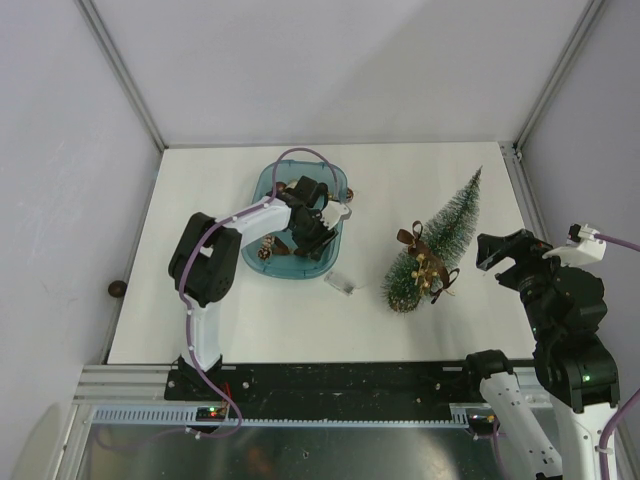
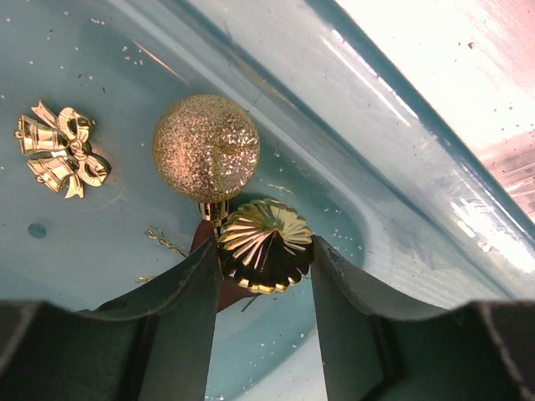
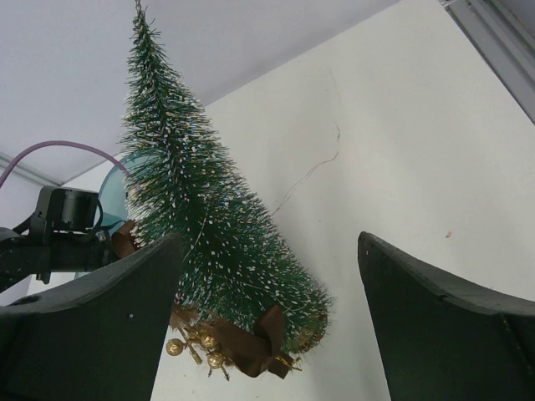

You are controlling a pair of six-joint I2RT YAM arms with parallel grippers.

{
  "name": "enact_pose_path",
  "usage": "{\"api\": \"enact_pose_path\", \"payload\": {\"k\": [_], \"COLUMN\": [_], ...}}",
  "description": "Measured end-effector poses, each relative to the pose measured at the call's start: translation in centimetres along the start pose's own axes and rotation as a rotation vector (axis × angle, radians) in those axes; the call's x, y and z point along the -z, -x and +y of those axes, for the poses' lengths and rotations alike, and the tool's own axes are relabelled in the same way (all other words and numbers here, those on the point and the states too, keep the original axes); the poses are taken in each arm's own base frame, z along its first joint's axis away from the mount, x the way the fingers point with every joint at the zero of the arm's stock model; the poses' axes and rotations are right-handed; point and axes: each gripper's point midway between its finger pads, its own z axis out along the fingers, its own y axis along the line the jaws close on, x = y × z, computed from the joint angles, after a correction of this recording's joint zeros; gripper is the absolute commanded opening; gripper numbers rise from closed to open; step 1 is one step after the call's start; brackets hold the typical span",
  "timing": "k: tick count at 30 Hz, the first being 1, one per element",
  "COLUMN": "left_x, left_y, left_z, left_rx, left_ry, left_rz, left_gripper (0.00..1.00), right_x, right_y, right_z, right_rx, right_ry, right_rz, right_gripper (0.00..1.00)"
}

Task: Decorate the small christmas tree

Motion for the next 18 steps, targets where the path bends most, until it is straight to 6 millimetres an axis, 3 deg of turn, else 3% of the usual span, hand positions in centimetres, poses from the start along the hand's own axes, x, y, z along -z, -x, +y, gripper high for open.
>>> {"api": "enact_pose_path", "payload": {"k": [9,13,18], "left_x": [1.1,3.5,8.8], "left_y": [1.0,3.0,6.1], "left_z": [-0.1,-0.4,-1.5], "left_rx": [0.004,0.007,0.004], "left_ry": [0.005,0.017,0.036], "left_rz": [-0.032,-0.104,-0.241], "left_gripper": [0.47,0.48,0.46], "right_x": [0.1,0.1,0.1], "right_y": [0.1,0.1,0.1], "right_z": [0.0,0.0,0.1], "right_rx": [-0.001,-0.001,-0.001], "right_ry": [0.003,0.004,0.004], "right_rz": [-0.005,-0.006,-0.007], "right_gripper": [0.9,0.9,0.9]}}
